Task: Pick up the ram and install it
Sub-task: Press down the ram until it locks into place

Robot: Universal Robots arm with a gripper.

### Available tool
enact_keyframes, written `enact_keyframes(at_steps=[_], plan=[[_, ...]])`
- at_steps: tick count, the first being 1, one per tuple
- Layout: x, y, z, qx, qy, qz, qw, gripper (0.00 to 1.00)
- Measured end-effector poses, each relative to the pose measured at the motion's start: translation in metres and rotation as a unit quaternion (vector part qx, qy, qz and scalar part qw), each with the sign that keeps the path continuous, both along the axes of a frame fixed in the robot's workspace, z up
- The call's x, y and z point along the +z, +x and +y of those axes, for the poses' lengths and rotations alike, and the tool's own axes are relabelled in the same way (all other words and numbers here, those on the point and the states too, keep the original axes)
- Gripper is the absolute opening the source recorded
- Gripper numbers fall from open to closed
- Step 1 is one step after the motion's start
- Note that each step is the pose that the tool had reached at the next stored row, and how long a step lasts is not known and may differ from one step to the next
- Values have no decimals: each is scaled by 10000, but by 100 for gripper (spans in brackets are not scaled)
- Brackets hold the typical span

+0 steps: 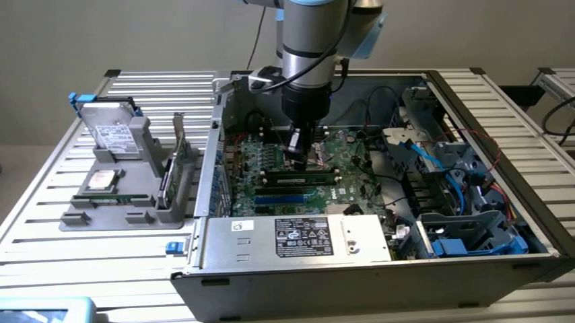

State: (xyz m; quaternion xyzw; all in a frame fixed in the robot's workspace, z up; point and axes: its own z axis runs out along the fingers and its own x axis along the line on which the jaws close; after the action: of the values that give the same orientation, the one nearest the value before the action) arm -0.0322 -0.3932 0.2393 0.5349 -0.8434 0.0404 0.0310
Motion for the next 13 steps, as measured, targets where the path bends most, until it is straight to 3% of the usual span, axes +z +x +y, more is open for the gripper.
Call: enact_keyframes(at_steps=[9, 13], plan=[[30, 0, 1, -412, 3, -74, 9991, 11], [33, 0, 0, -621, 0, -84, 9980, 11]])
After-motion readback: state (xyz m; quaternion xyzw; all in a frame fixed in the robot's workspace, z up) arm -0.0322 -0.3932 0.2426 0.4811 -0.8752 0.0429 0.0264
